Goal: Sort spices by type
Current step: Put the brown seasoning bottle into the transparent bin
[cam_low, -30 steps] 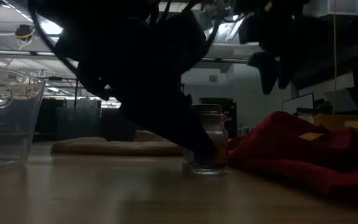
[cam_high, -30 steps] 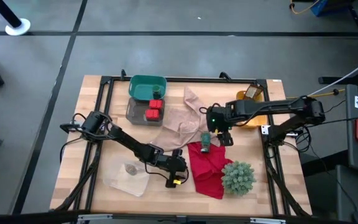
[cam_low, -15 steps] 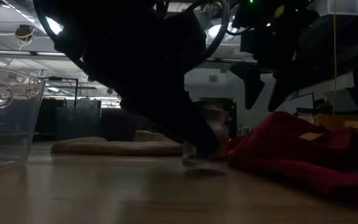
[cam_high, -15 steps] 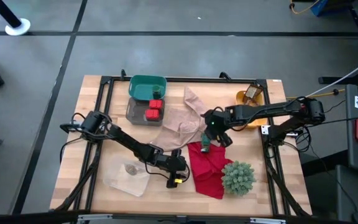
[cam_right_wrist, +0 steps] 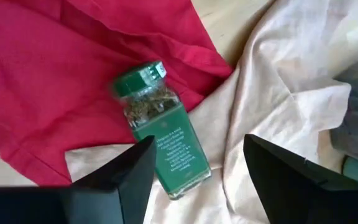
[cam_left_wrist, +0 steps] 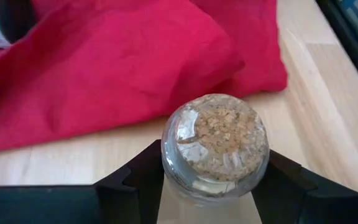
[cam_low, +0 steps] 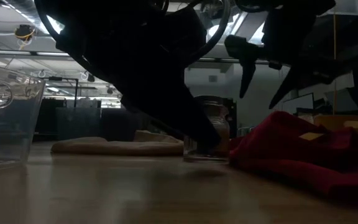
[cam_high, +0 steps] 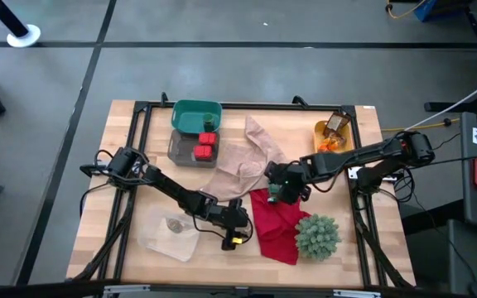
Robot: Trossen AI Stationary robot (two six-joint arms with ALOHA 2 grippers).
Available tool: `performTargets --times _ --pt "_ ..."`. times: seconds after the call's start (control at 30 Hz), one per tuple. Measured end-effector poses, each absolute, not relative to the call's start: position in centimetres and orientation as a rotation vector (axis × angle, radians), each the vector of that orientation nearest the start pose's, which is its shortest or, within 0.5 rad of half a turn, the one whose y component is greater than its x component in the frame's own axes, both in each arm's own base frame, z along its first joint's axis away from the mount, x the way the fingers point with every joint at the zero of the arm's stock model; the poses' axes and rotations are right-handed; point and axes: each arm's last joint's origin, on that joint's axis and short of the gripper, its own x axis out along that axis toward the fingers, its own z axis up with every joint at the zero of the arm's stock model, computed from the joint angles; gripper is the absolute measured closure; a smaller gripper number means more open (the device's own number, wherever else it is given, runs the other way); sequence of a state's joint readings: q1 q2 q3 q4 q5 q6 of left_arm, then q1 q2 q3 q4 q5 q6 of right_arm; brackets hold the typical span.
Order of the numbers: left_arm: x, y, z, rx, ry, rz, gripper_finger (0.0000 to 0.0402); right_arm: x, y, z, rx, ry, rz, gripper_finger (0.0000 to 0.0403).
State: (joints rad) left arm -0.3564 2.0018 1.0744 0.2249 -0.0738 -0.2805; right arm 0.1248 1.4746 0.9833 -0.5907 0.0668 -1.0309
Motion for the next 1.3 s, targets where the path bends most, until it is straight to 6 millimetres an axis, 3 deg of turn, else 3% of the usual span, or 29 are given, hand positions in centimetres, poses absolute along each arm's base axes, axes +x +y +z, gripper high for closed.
performTargets --times 0.27,0.53,0.83,1.0,1.3 --pt "37.3 -13.7 13.2 -0.137 0.702 -0.192 0.022 28.8 3.5 20.0 -1.006 1.024 0.658 0.0159" --pt "35.9 -13.6 17.9 -0.147 0.664 -0.207 0.0221 29.8 3.6 17.6 -1.006 1.083 0.694 0.0159" --pt "31.9 -13.9 23.0 -0.19 0.722 -0.217 0.0217 30.3 3.6 16.8 -1.038 1.095 0.698 0.0159" --pt "30.1 -14.2 24.6 -0.255 0.746 -0.182 0.0216 30.6 3.6 17.0 -1.039 1.075 0.679 0.0159" --pt "29.6 -14.8 24.6 -0.235 0.759 -0.167 0.0215 31.6 3.8 19.1 -1.034 1.063 0.679 0.0159"
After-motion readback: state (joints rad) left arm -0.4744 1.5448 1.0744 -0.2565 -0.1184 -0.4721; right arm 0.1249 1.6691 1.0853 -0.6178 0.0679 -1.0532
